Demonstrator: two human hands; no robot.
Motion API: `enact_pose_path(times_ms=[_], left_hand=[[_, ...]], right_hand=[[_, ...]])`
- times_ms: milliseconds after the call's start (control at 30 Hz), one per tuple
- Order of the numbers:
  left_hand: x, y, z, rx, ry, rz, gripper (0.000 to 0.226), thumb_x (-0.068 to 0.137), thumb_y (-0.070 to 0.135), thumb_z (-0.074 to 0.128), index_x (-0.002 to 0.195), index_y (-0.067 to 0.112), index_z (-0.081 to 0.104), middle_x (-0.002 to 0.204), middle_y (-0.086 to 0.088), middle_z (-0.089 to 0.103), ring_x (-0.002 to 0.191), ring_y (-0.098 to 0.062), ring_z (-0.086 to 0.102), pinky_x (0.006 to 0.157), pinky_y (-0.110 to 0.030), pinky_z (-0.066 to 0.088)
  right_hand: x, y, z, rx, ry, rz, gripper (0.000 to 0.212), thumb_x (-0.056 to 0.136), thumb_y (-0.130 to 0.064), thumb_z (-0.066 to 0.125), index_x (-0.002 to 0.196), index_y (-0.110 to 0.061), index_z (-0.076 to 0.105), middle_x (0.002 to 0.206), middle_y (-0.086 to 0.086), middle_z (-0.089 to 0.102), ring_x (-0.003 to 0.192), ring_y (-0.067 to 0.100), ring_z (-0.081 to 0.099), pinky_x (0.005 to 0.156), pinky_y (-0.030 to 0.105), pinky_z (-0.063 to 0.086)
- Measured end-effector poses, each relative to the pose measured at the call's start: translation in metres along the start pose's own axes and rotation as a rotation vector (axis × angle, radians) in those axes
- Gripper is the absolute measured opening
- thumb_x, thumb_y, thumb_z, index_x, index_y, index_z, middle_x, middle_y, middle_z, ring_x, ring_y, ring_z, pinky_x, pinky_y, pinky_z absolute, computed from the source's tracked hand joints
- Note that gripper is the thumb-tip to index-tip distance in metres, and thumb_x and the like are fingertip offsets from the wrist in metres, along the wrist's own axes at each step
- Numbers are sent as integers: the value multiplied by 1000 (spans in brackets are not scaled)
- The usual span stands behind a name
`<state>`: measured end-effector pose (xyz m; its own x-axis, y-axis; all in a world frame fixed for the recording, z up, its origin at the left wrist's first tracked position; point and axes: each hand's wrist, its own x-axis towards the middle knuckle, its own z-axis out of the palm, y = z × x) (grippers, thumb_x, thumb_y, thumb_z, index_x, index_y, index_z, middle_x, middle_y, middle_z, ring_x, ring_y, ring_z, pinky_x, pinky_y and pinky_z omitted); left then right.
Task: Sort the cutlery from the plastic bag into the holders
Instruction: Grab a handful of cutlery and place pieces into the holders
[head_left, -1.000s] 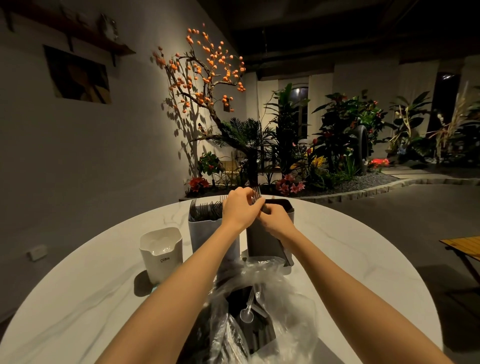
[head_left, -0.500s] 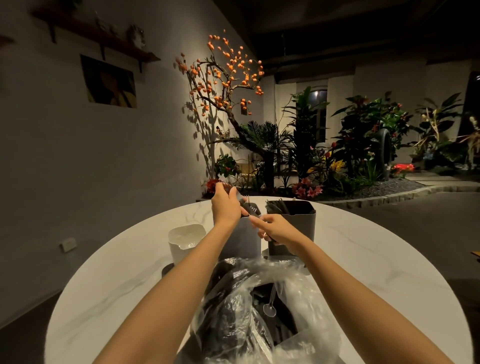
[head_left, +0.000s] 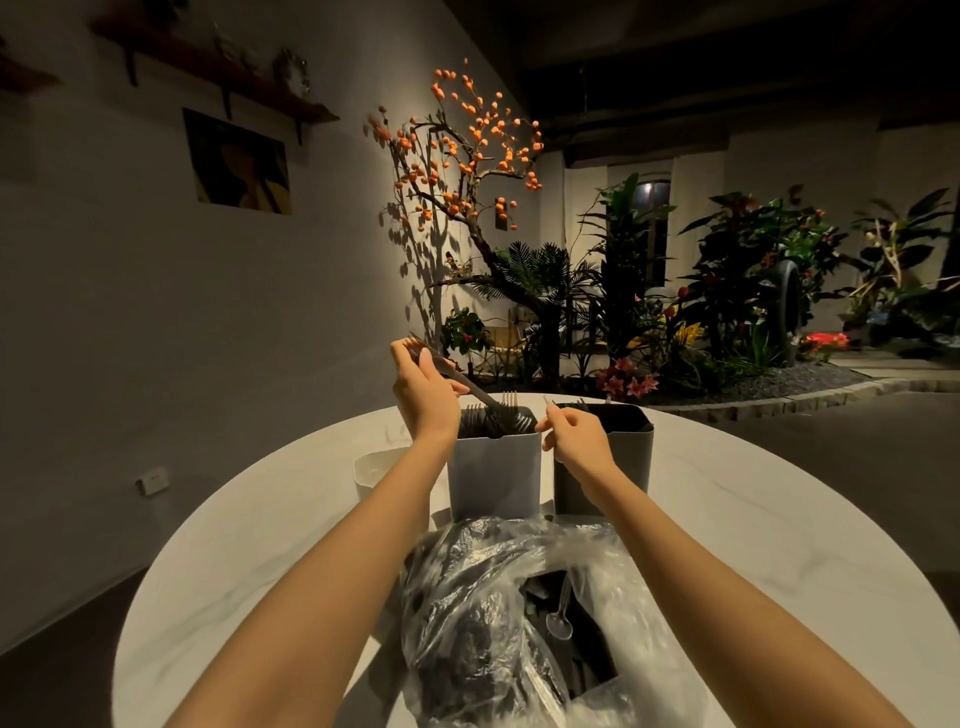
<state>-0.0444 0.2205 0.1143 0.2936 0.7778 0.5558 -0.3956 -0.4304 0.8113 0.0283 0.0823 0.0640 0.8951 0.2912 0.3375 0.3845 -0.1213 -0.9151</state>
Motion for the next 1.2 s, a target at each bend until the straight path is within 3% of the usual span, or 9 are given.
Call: enact_pose_path(times_ms=[133,233,300,400,533,633,767,967,1200], left_hand=[[2,-8,4,171,-100,127,16,103,14,40,109,6,52,92,-8,63,82,-25,67,63,-26,54],[0,-24,9,387,-338,206,15,100,18,48,107,15,60,100,-10,67,95,-27,62,77,-35,51],[-5,-33,14,710,-514,273,20,100,24,49,115,22,63,112,-8,63,110,-27,52,90,-39,41],[-15,-39,18,979,-626,347,30,102,27,43,130,30,55,128,-4,50,122,-25,36,97,-39,29],[-22,-43,20,941,-620,402,41,101,29,45,142,31,43,136,-2,43,127,-23,31,101,-38,25],[-21,-39,23,752,-566,354,34,101,30,42,132,25,53,132,-2,49,125,-22,35,100,-39,28],[-19,-34,22,512,-588,316,29,102,30,42,106,15,66,108,-3,64,104,-20,52,90,-40,45],[-28,-28,9,432,-526,238,15,100,28,47,94,16,53,88,1,59,81,-16,56,74,-31,49],[-38,-29,-14,360,-724,14,25,103,31,39,95,15,56,71,3,64,59,-14,57,62,-29,49]], right_hand=[[3,3,3,25,-27,-3,42,103,-31,39,73,-14,63,63,2,59,64,13,51,60,24,40],[4,7,4,46,-50,21,37,103,-22,38,82,-10,67,63,3,58,62,12,50,56,21,37],[5,9,4,50,-51,36,35,102,-16,35,93,-8,68,63,3,58,59,9,49,54,19,35],[5,10,4,98,-57,35,34,104,-16,31,103,-6,64,63,3,59,54,8,47,48,17,35],[0,5,0,207,-135,-1,29,106,-16,24,108,-7,52,70,7,63,56,13,55,47,18,41],[-3,1,-1,294,-190,-24,20,106,-15,26,101,-10,45,75,8,66,61,16,61,52,18,46],[-5,-5,-1,266,-276,-20,22,103,-19,39,105,-6,57,85,9,70,70,17,67,66,27,53],[-13,-12,2,231,-226,-114,27,100,-17,48,114,-6,68,99,-2,67,87,2,60,73,18,50],[-24,-19,17,323,-149,-70,18,99,-9,48,103,-3,64,73,1,57,61,5,48,52,11,38]])
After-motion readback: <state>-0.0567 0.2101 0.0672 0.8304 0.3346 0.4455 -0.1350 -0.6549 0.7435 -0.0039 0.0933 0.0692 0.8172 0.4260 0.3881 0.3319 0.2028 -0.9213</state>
